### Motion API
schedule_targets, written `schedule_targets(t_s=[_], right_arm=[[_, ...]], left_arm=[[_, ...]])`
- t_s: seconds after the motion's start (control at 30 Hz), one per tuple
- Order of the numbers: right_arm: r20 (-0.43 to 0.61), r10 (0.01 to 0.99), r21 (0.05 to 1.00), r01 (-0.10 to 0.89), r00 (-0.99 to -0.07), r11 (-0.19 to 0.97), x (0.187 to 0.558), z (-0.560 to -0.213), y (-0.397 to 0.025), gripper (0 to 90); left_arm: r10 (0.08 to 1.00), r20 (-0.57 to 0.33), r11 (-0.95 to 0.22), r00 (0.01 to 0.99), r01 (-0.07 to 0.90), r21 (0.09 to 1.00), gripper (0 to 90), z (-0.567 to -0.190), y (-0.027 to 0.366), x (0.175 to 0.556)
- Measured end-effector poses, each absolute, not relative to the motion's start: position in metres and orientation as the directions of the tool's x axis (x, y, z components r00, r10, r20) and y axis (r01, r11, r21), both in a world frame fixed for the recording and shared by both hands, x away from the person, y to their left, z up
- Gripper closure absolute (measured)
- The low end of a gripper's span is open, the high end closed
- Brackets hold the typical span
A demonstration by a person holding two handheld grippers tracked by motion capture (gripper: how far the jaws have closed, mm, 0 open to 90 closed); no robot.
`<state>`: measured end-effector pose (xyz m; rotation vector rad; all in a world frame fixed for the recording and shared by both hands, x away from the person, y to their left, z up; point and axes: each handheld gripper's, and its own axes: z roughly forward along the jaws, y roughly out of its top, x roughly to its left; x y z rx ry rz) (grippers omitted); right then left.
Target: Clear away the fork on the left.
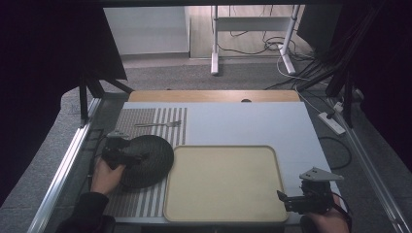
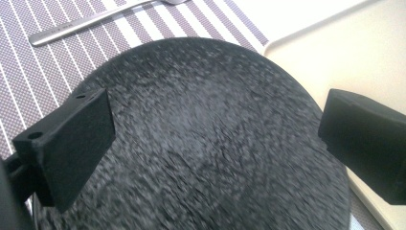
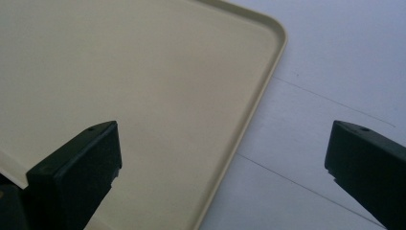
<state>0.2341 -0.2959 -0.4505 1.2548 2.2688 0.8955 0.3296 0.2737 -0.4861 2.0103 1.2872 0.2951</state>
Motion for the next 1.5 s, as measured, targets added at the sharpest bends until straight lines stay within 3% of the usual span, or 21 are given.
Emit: schedule_targets(t_s=[1.5], right_arm=[[-0.039, 0.845, 0.685, 0.602, -0.533, 0.411, 0.235, -0.451, -0.295, 0.0]], left_arm=[[0.888, -0.196, -0.220, 0.415, 0.760, 0.611, 0.0, -0.506, 0.281, 0.444]])
